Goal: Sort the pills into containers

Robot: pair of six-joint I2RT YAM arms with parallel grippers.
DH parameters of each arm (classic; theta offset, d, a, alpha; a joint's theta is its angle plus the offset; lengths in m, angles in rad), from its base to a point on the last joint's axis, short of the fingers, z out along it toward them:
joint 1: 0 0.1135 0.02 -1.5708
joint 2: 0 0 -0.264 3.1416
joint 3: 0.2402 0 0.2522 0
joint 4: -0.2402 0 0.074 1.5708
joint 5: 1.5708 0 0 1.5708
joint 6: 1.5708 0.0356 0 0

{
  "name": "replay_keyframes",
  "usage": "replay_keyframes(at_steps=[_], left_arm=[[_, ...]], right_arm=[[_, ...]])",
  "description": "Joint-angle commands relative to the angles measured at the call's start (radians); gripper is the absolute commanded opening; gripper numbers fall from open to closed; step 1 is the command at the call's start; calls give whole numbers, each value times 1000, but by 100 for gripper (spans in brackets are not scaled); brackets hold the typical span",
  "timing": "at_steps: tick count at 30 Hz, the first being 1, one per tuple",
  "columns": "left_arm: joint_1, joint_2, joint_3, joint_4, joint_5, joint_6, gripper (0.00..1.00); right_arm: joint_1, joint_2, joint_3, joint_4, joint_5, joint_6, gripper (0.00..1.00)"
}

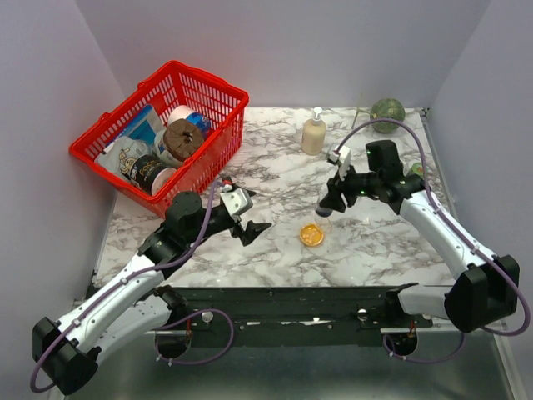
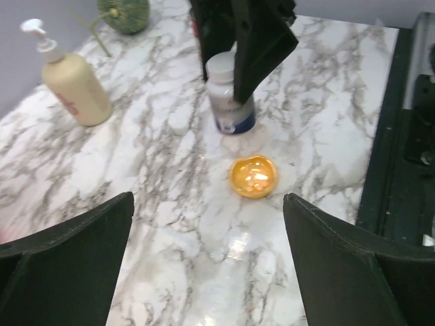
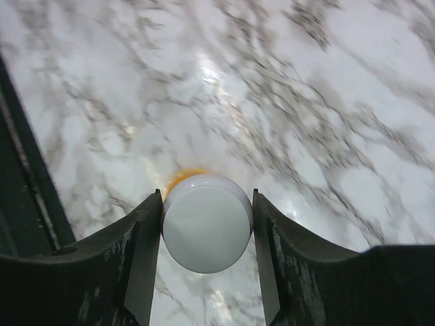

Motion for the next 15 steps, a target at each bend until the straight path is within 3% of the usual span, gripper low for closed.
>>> replay_keyframes(at_steps=[1,5,10,15], left_arm=[[7,-26,-68,2,-151,64,99],[9,13,-68,-5,-166,74,99],[9,16,-80,6,-182,86,99],[9,10,-86,4,-178,89,99]], right_arm=[[-147,-100,-76,133,172,78,18],[-314,-120,-156,202,296,86,19],[-528,-66,-211,270,343,75,27],[-630,0,-220,285,353,19,30]])
